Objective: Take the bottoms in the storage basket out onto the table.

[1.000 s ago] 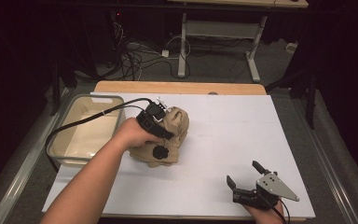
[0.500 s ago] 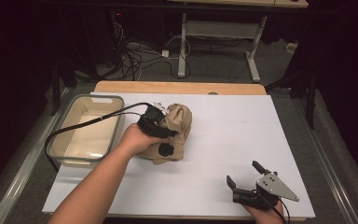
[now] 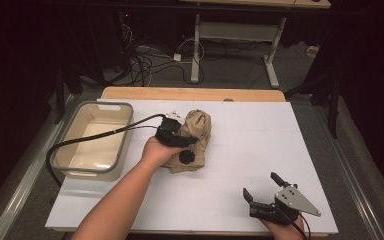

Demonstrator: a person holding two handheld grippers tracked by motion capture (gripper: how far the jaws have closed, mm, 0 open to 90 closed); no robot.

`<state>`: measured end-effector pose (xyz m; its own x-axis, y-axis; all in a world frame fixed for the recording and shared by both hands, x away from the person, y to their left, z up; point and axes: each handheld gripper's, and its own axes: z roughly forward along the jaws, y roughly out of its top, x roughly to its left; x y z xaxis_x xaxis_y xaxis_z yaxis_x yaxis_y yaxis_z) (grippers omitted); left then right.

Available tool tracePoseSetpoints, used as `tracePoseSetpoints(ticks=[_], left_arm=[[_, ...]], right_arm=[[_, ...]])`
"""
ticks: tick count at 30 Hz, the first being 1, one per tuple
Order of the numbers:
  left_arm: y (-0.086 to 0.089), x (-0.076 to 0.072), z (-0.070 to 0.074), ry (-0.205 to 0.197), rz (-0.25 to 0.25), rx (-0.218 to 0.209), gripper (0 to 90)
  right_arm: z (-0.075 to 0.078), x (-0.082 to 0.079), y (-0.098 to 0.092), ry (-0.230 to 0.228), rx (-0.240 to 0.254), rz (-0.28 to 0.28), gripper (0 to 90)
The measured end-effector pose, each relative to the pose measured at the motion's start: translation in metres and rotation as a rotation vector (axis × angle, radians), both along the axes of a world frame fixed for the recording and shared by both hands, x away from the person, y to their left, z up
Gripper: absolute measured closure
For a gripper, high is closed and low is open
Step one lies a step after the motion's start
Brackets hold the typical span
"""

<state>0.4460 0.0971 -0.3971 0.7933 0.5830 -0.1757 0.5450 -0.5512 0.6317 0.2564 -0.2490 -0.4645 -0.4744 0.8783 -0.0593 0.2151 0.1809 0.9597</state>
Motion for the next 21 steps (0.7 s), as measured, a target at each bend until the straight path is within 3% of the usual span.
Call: tracePoseSetpoints(ticks=[7,11,16,19,21], left_arm=[[-0.008,0.006,-0.017,-0.042,0.048,-0.076,28.5],[-0.011,0.013,-0.028,-0.042,0.077,-0.117,20.6],[-0.014,0.018,-0.039,-0.071,0.094,-0.136,11.1],[-0.016,0.022,-0.046,-0.057,0.101,-0.142,5.1],[-0.016,0.023,-0.049,-0.071,0.104,-0.138,1.1]], right_arm=[[0.000,0.000,0.001,-0.001,-0.002,0.001,0.5],[0.000,0.000,0.000,-0.001,0.001,0.000,0.5],[0.000,-0.001,0.000,-0.003,0.003,-0.004,0.5],[0.000,-0.001,0.000,-0.002,0.001,-0.005,0.5],[0.000,-0.001,0.000,-0.003,0.003,-0.008,0.5]])
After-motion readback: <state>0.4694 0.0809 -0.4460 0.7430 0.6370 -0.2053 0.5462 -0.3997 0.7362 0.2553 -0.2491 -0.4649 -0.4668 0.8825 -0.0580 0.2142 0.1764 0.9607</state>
